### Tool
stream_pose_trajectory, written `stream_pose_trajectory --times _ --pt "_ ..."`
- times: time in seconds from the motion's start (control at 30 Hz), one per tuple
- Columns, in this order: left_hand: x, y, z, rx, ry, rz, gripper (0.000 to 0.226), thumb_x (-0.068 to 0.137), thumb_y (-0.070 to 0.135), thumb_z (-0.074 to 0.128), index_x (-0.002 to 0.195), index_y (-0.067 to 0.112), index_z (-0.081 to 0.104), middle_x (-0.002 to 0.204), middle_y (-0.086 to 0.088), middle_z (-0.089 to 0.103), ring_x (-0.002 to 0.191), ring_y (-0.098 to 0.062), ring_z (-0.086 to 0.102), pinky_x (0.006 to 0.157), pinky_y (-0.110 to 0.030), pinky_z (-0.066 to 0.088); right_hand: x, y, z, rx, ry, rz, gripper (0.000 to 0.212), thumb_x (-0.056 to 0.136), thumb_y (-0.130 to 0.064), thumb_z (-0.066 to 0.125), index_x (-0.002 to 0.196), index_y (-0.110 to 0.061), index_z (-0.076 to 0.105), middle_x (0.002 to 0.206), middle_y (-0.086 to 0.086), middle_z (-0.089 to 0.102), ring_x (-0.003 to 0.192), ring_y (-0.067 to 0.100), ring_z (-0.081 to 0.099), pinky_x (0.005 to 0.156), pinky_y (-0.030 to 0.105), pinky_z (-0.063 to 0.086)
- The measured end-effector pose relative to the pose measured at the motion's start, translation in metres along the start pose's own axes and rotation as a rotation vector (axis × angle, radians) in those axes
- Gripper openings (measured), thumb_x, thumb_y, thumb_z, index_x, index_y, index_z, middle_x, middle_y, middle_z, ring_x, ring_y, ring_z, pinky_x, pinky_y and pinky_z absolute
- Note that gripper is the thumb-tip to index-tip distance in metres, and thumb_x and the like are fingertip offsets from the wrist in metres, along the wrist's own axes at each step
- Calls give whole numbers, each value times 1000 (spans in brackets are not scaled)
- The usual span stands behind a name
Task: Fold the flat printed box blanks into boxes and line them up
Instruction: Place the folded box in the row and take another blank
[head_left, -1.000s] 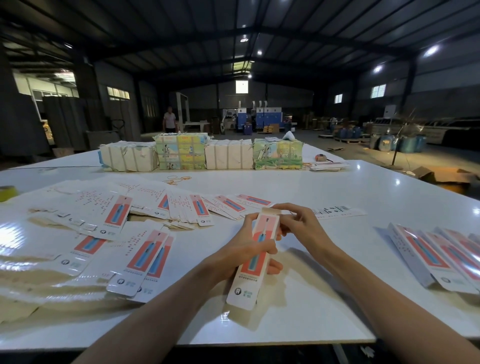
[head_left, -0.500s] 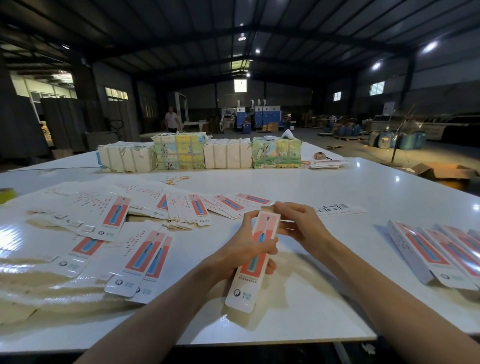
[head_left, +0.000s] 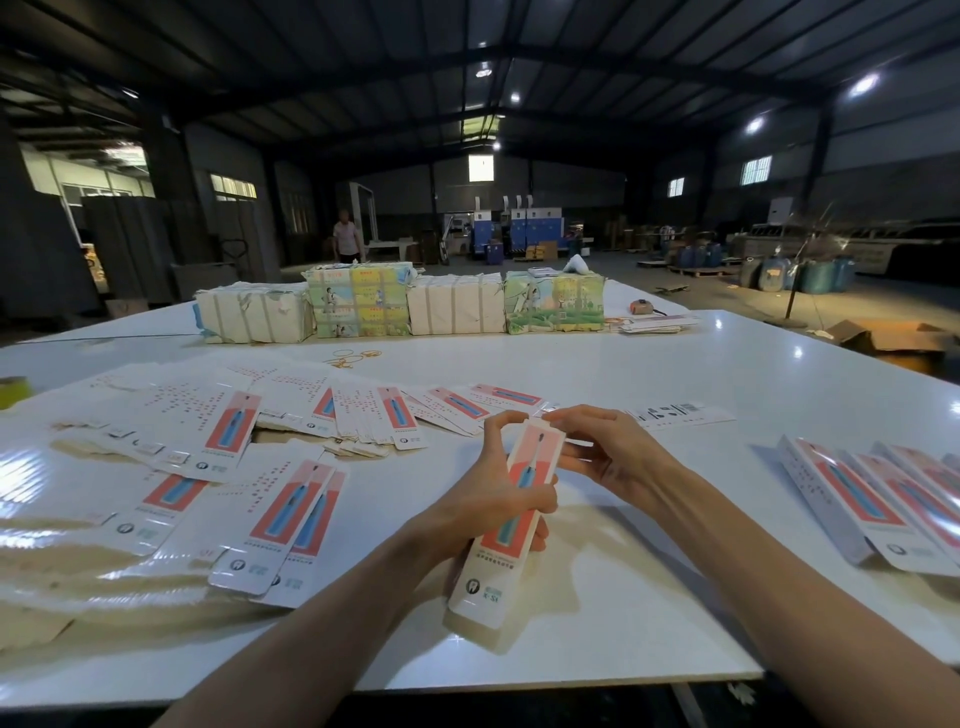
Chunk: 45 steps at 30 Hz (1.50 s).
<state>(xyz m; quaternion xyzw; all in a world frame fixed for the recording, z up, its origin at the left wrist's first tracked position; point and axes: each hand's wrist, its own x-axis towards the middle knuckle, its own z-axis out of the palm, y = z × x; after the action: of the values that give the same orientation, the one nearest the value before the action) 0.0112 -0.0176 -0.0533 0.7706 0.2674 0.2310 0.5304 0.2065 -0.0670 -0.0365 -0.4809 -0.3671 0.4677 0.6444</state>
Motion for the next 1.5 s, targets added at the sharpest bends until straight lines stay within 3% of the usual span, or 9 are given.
stream_pose_trajectory --times 0.17,0.33,0.4,0.5,0.6,0.77,1.0,1.3,1.5 --pt "-1 0 0 -9 0 9 96 79 18 83 120 77 19 122 -5 58 74 -30 80 59 -32 62 0 0 -4 -34 -55 -15 14 90 -5 75 101 -2 82 109 23 78 99 34 79 71 33 65" --pt "0 -2 0 22 20 38 97 79 23 84 124 79 19 120 0 58 80 -21 80 60 -30 62 0 -1 -2 -37 -50 -17 14 90 -5 74 101 -5 84 111 22 78 100 33 79 70 32 64" --pt "1 -2 -1 -12 19 20 94 79 22 84 122 78 22 120 -3 59 78 -27 80 60 -32 62 0 0 -2 13 -55 8 17 93 -8 71 104 -4 83 114 21 78 102 33 79 72 34 65" --pt "2 -3 -4 -94 36 -13 90 80 17 82 118 76 27 120 -9 61 76 -33 79 59 -34 62 -2 2 3 107 -161 17 29 95 -15 68 119 -1 77 123 20 76 109 31 75 90 38 65" --pt "2 -3 -7 -155 62 -23 87 81 14 81 121 71 28 118 -17 64 75 -34 79 62 -37 62 -5 6 11 -80 -212 -86 31 97 -5 69 127 -7 74 124 15 76 115 28 74 98 38 61" --pt "2 -2 -6 -151 106 -36 90 83 17 81 135 61 22 124 -13 63 78 -33 79 65 -37 63 -10 9 18 -140 -151 -201 34 96 -4 73 130 -10 70 117 12 79 109 28 76 87 32 63" --pt "-2 -2 -4 -179 76 -28 90 85 12 80 135 60 23 121 -17 63 81 -35 79 72 -45 65 -13 8 14 -198 -137 -211 32 96 -4 74 127 -6 73 115 12 80 108 29 77 88 33 63" --pt "3 -3 -3 -186 95 -52 85 84 16 80 131 61 25 113 -16 69 80 -36 79 68 -44 65 -9 7 16 -211 -93 -207 26 92 2 75 117 -4 78 110 17 80 105 35 77 90 38 65" --pt "9 -6 0 -456 128 -130 94 84 4 86 141 50 27 120 -19 69 89 -34 79 72 -45 65 -8 17 25 -197 -86 -148 29 102 -7 66 130 -12 70 117 9 79 109 26 76 92 35 62"
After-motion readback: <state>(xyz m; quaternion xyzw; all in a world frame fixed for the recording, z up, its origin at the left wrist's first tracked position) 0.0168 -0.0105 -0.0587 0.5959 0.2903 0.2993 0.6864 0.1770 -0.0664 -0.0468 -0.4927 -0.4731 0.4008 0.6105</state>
